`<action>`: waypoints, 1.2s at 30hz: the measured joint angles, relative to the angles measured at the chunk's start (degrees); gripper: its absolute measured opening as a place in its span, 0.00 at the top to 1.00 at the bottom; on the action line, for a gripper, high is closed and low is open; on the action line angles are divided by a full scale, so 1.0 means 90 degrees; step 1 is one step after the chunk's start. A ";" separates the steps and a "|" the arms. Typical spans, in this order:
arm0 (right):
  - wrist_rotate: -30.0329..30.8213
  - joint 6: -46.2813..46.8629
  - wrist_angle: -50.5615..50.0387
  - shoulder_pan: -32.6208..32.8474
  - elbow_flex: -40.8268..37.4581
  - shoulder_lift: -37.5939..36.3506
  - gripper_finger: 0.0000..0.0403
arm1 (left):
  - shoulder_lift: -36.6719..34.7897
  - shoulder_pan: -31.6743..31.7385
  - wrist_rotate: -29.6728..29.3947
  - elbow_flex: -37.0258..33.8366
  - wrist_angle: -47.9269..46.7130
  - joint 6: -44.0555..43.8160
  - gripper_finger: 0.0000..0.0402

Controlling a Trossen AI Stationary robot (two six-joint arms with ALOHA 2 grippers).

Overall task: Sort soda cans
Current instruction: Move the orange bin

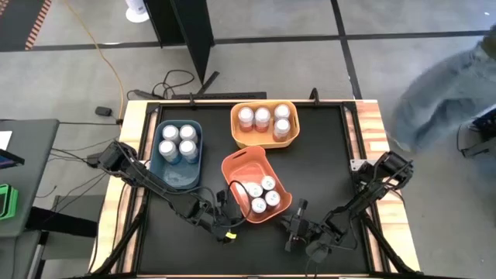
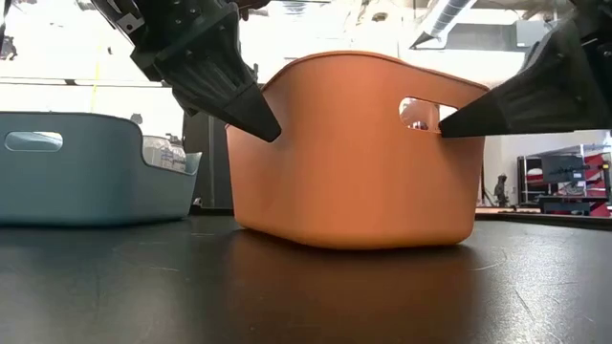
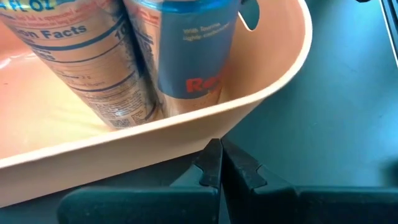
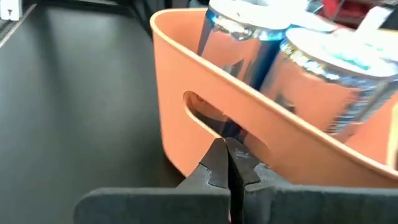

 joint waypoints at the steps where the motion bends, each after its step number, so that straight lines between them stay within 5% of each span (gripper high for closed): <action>1: 0.0133 0.0000 -0.0022 0.0037 0.0000 0.0000 0.99 | 0.0000 0.0000 -0.0002 0.0000 -0.0005 -0.0003 1.00; 8: 0.0709 0.0012 -0.0113 0.0152 0.0002 0.0000 0.99 | 0.0000 0.0000 -0.0005 0.0000 -0.0018 -0.0010 1.00; 19: 0.0838 0.0973 -0.1098 0.0150 0.0017 -0.0002 0.99 | 0.0000 0.0000 -0.0005 0.0000 -0.0025 -0.0013 1.00; 36: 0.0745 0.1042 -0.3017 0.0130 0.0010 -0.0485 0.99 | 0.0002 0.0000 -0.0003 0.0000 -0.0026 -0.0011 1.00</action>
